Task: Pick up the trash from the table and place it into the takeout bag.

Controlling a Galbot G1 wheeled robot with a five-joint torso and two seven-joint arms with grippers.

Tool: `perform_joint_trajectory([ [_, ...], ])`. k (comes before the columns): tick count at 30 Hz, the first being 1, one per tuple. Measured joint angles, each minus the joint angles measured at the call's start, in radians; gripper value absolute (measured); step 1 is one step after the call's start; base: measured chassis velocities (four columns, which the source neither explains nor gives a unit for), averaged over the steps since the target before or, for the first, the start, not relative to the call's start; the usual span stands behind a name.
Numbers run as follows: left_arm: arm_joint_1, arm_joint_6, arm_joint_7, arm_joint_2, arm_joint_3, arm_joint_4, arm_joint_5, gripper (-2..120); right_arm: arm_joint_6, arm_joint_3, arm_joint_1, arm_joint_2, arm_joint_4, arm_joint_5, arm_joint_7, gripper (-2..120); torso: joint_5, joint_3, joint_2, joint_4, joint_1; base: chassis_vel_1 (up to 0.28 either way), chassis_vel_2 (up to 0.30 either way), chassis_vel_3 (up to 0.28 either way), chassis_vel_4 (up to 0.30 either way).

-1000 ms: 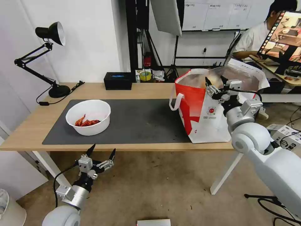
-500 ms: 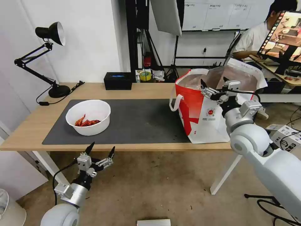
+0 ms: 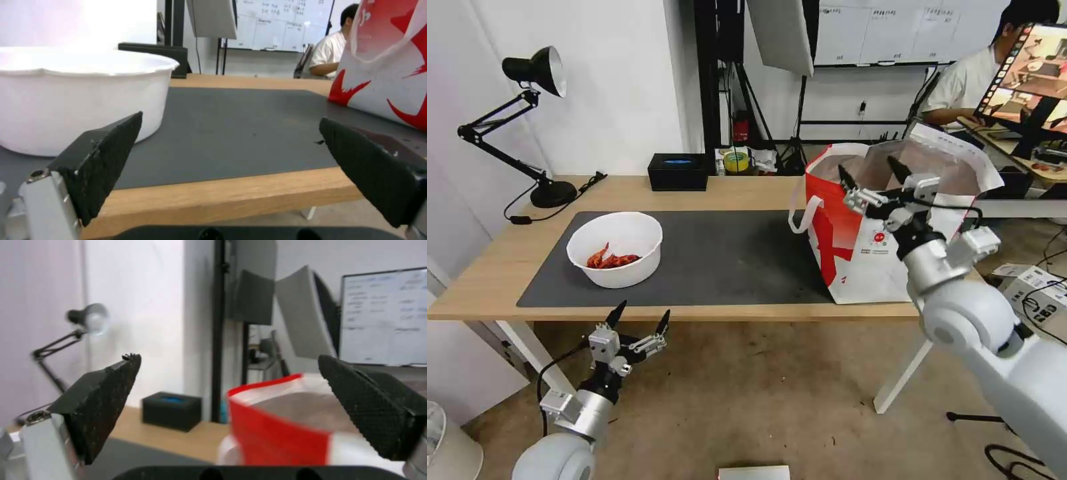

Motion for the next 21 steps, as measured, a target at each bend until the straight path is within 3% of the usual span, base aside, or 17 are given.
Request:
perform_joint_trajectory([
  [9, 0.009, -0.003, 0.0, -0.011, -0.009, -0.006, 0.001, 100, 0.009, 0.042, -0.229, 0.031, 0.059, -0.082, -0.037, 100, 0.0, 0.0, 0.0, 0.0001, 0.0, 0.0, 0.0, 0.0, 0.0],
  [13, 0.018, -0.006, 0.001, -0.015, -0.015, -0.007, 0.009, 100, 0.059, 0.056, -0.393, 0.098, 0.066, -0.199, -0.057, 100, 0.0001, 0.0, 0.0, 0.0001, 0.0, 0.0, 0.0, 0.0, 0.0],
  [21, 0.02, -0.007, 0.002, -0.017, -0.016, -0.008, 0.013, 100, 0.14, 0.058, -0.568, 0.21, 0.026, -0.335, -0.079, 100, 0.0, 0.0, 0.0, -0.0001, 0.0, 0.0, 0.0, 0.0, 0.0],
])
